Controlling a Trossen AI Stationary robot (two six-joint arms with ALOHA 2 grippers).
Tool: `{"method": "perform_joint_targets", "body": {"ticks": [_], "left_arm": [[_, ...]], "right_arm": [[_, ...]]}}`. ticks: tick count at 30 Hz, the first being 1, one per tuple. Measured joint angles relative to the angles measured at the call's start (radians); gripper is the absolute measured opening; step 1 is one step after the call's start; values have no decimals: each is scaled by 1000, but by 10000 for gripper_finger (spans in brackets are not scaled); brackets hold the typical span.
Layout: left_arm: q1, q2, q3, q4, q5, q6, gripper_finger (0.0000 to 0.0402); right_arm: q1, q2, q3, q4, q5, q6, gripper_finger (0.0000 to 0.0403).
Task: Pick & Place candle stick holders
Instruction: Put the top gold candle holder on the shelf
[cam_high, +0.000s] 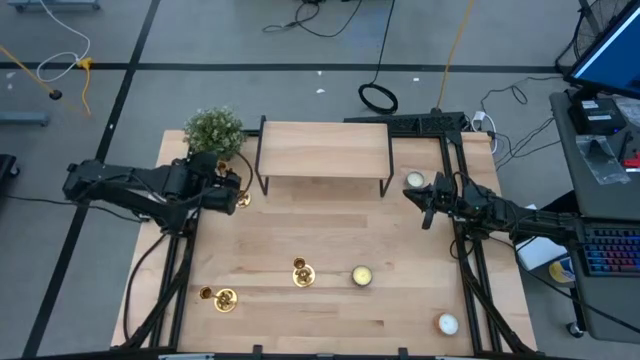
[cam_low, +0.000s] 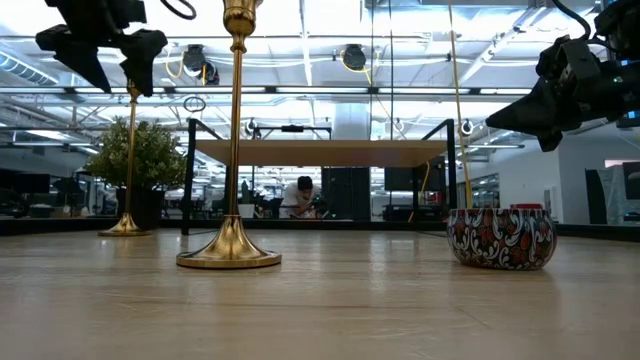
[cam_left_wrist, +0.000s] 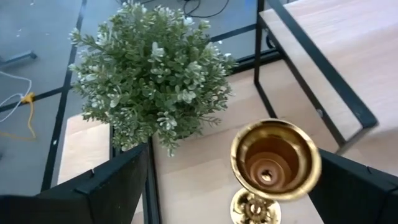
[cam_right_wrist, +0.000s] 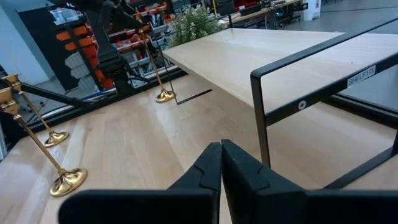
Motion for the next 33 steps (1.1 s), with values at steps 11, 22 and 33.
{"method": "perform_joint_targets", "body": {"ticks": [11,22,33], "left_arm": [[68,0,0,49,24,74,397],[75,1,-79,139,64,68,397],[75,-8,-81,144,3,45,397]], "right_arm": [[0,0,0,0,0,0,4],[0,0,0,0,0,0,4],[0,0,0,0,3,0,4]]}}
